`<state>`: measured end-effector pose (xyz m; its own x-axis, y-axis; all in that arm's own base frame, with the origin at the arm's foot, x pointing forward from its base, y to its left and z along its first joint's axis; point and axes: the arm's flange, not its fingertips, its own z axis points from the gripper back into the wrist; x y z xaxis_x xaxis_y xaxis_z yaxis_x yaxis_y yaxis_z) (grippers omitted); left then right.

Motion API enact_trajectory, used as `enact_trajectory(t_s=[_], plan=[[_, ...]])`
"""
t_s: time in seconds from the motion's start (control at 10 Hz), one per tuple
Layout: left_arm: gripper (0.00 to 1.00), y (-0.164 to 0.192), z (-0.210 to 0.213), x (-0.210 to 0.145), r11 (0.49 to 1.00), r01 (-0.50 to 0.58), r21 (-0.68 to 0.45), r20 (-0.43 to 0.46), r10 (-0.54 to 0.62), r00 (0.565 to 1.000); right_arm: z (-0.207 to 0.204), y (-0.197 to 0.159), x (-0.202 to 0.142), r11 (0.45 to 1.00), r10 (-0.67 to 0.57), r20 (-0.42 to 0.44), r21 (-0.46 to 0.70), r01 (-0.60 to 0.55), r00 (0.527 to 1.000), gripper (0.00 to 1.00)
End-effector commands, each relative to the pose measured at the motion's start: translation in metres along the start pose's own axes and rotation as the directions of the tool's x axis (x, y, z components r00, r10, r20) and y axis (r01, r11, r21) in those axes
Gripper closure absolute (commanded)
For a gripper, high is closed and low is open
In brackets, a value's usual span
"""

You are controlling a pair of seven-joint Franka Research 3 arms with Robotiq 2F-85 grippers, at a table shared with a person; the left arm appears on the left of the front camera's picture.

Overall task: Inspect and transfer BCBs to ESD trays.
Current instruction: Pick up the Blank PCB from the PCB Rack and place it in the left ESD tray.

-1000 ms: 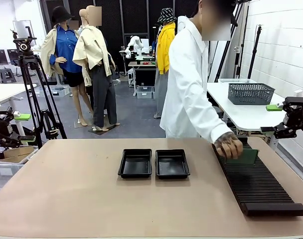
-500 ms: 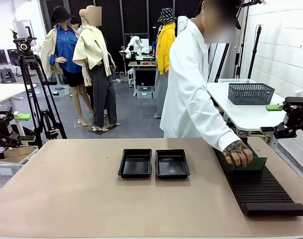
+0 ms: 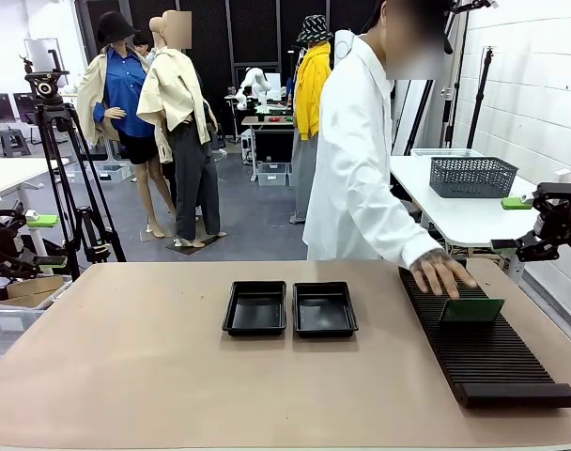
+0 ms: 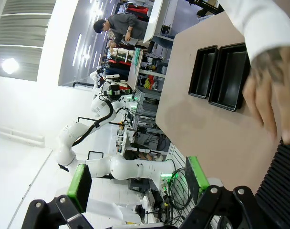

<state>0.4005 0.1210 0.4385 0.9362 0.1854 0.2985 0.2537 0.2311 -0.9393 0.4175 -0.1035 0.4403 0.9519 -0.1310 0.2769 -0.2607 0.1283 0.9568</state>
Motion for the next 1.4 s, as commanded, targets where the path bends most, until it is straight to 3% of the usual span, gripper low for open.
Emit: enact_trajectory(t_s=[0.0,1.3], plan=[[0.00,0.0006,0.0017,-0.0005,1.000,0.000,0.006,-0.001,0.000,1.000,-0.0010,-0.0029,-0.0016,1.000,0.006,0.004,-0.003,-0.006,1.000,0.00],[0.00,0.0006,0.0017,-0.0005,1.000,0.000,0.006,-0.001,0.000,1.000,-0.0010,-0.0029,-0.0016,1.000,0.006,0.004,-0.003,-0.006,1.000,0.00]])
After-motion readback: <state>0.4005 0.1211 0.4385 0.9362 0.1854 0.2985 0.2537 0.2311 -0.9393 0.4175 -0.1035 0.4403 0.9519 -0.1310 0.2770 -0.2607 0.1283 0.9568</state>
